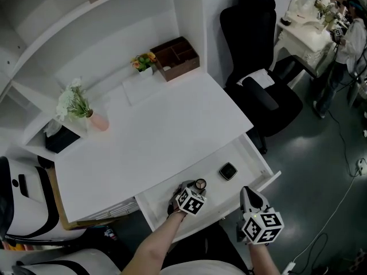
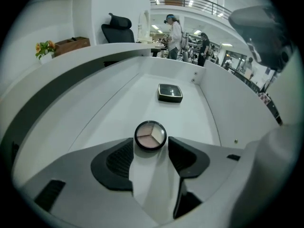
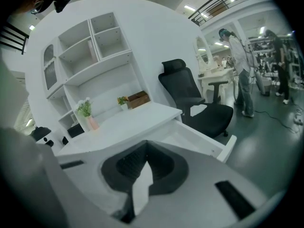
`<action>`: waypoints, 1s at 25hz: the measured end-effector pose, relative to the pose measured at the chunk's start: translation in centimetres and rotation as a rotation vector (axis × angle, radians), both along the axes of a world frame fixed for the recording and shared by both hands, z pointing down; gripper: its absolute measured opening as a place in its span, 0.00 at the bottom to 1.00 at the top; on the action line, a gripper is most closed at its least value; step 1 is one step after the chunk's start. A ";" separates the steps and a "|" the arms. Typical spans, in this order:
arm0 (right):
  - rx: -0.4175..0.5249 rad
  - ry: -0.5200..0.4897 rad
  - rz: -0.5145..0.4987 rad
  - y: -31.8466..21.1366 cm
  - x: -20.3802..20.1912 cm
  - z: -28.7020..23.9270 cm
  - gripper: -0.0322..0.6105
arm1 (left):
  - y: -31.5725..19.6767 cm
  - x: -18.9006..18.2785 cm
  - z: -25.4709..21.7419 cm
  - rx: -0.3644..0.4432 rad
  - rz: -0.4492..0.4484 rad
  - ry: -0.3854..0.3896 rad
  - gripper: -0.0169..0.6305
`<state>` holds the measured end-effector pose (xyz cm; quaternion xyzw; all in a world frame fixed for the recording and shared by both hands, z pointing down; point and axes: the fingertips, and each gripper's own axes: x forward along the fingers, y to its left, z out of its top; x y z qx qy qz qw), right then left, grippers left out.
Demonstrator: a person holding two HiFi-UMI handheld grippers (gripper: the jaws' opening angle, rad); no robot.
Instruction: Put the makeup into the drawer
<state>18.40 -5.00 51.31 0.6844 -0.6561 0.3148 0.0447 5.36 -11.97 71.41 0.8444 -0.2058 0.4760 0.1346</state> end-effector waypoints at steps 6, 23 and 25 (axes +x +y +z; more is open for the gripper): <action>0.008 0.004 -0.031 -0.8 -0.3 -0.3 0.05 | -0.3 -0.6 -2.1 0.002 -0.053 0.058 0.40; 0.087 0.012 -0.261 -4.8 -5.7 -2.8 0.05 | -4.1 -8.2 -16.5 0.258 -0.416 0.305 0.29; 0.093 0.012 -0.282 -5.1 -6.4 -3.1 0.05 | -4.4 -9.8 -18.0 0.291 -0.470 0.328 0.26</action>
